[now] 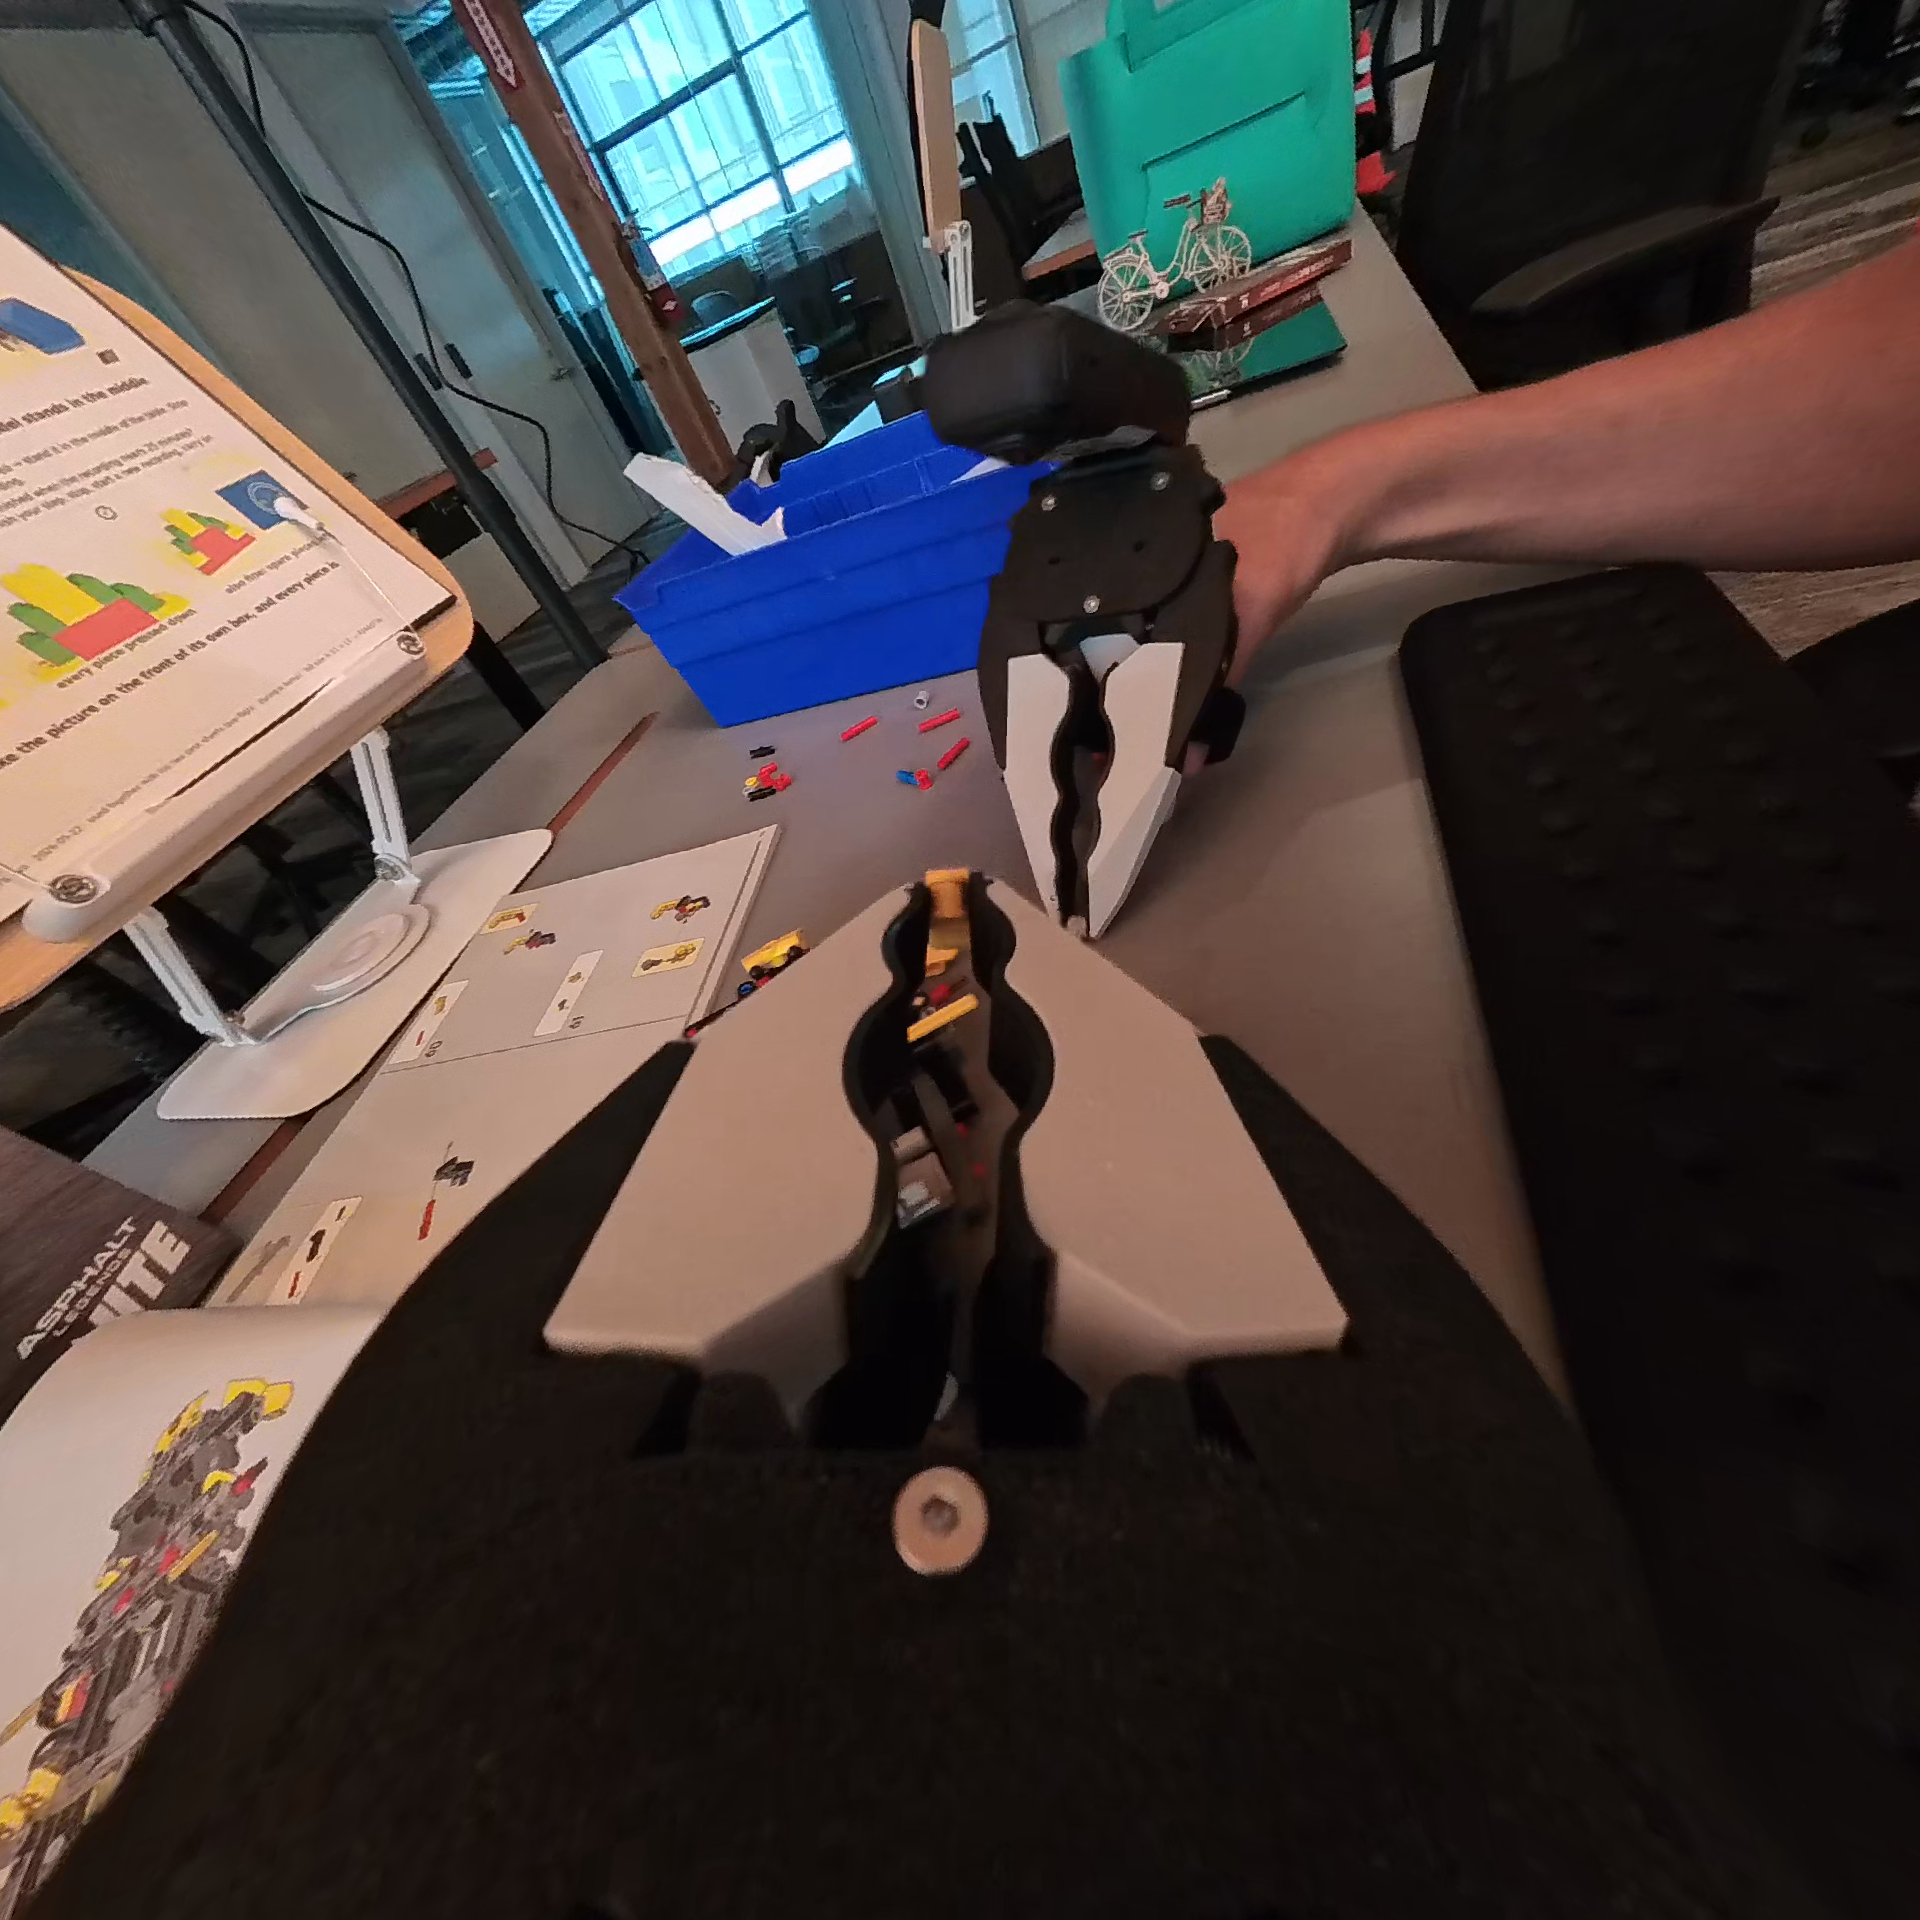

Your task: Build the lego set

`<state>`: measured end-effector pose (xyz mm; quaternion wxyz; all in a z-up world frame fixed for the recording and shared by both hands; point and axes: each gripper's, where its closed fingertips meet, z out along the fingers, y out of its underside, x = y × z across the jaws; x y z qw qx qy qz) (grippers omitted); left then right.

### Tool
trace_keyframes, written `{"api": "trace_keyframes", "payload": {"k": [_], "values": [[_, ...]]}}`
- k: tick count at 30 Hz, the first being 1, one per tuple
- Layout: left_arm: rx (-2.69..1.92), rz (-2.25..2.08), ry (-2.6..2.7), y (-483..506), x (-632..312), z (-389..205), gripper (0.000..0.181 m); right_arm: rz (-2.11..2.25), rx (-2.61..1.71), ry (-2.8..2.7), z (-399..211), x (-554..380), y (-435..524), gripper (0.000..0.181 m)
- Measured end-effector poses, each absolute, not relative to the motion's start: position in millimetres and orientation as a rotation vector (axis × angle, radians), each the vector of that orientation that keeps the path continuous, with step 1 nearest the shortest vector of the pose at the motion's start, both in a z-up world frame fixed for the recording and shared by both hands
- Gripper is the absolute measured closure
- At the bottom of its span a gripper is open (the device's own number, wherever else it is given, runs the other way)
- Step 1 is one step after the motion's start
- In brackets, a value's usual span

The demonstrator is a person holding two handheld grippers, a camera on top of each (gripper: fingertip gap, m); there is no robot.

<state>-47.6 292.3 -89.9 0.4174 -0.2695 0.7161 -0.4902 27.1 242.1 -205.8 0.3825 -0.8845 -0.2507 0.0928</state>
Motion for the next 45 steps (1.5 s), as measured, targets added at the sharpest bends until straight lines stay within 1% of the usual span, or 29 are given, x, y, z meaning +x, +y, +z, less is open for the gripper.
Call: {"api": "trace_keyframes", "payload": {"k": [3,5,12,16,20,27,45], "values": [[-0.715,-1.227,1.774,297,-44,-89,0.174,0.132,-2.258,-0.673,-203,27,244,0.174],[-0.725,-1.229,1.776,298,-43,-90,0.173,0.027,-2.188,-0.763,-190,20,247,0.174],[-0.665,-1.149,1.783,295,-43,-93,0.174,-0.267,-2.072,-0.849,-111,-5,259,0.174],[-0.602,-0.962,1.764,299,-39,-97,0.174,-0.476,-2.018,-0.969,-82,-25,264,0.174],[-0.518,-0.881,1.748,294,-42,-94,0.174,-0.657,-2.011,-1.068,-77,-31,268,0.175],[-0.439,-0.816,1.771,285,-46,-97,0.174,-0.698,-2.015,-1.171,-89,-47,274,0.174],[-0.391,-0.727,1.805,283,-45,-106,0.174,-0.775,-2.039,-1.244,-101,-49,286,0.175]]}}
